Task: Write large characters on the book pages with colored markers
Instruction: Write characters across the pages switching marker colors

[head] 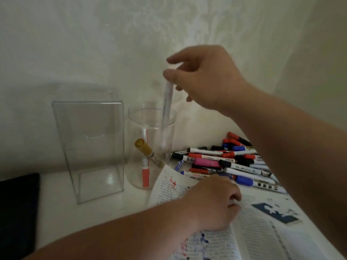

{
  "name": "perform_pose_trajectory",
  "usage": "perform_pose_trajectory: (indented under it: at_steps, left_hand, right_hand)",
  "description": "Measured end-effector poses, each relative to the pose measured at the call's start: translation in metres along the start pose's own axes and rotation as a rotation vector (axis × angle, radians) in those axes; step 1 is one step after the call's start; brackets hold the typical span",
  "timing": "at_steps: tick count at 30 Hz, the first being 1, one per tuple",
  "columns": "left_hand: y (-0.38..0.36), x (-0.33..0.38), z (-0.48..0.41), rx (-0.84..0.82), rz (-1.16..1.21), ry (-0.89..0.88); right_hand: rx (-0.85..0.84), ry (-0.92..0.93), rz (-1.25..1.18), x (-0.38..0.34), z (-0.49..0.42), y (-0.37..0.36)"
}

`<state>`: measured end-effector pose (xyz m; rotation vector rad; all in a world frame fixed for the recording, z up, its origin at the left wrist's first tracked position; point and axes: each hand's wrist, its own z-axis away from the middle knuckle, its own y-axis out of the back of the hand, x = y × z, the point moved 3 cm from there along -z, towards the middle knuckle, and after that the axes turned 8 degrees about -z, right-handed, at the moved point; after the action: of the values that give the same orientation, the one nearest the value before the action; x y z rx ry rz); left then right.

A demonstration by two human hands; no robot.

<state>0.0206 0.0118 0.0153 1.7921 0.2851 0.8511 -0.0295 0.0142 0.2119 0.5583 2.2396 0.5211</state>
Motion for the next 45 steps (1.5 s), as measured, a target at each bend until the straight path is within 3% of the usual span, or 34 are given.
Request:
perform_pose_trajectory:
  at_steps: [4, 5, 8, 10, 19, 27, 31, 34, 38, 40, 43, 45]
  left_hand:
    - [-0.002, -0.003, -0.002, 0.028, 0.008, -0.019]
    - [-0.002, -0.004, -0.002, 0.036, 0.015, -0.026]
    - [-0.003, -0.003, -0.002, 0.062, 0.023, -0.033]
    - [-0.004, -0.004, -0.003, 0.062, 0.017, -0.030]
    - [-0.004, -0.003, -0.001, 0.085, 0.050, -0.006]
    - [-0.002, -0.002, -0.002, 0.039, 0.078, 0.010]
    - [-0.002, -0.003, -0.003, 0.064, 0.049, -0.026]
    - [-0.002, -0.007, -0.002, 0.210, 0.186, 0.029]
    - [0.004, -0.027, 0.000, 0.502, 0.567, 0.356]
    - [0.005, -0.030, 0.000, 0.567, 0.653, 0.391]
    - [0.000, -0.027, -0.005, 0.522, 0.701, 0.283]
    - [-0.006, -0.028, -0.009, 0.453, 0.754, 0.219]
  right_hand:
    - [0.161, -0.026, 0.054, 0.044, 0.015, 0.017]
    - [0.101, -0.072, 0.137, 0.057, 0.022, 0.017]
    - [-0.457, -0.201, 0.445, 0.096, 0.051, -0.011]
    - [-0.736, -0.177, 0.609, 0.110, 0.068, -0.036]
    - [-1.038, -0.010, 0.851, 0.118, 0.067, -0.077]
    - [-0.935, 0.047, 0.856, 0.122, 0.070, -0.073]
    - [-0.674, 0.016, 0.692, 0.119, 0.066, -0.053]
    - [-0.405, -0.144, 0.394, 0.122, 0.063, -0.019]
    - [-0.154, -0.268, 0.231, 0.122, 0.074, 0.028]
    - [-0.081, -0.352, 0.057, 0.114, 0.087, 0.046]
    - [-0.228, -0.484, -0.168, 0.095, 0.108, 0.045]
    - [-0.408, -0.576, -0.141, 0.092, 0.119, 0.034]
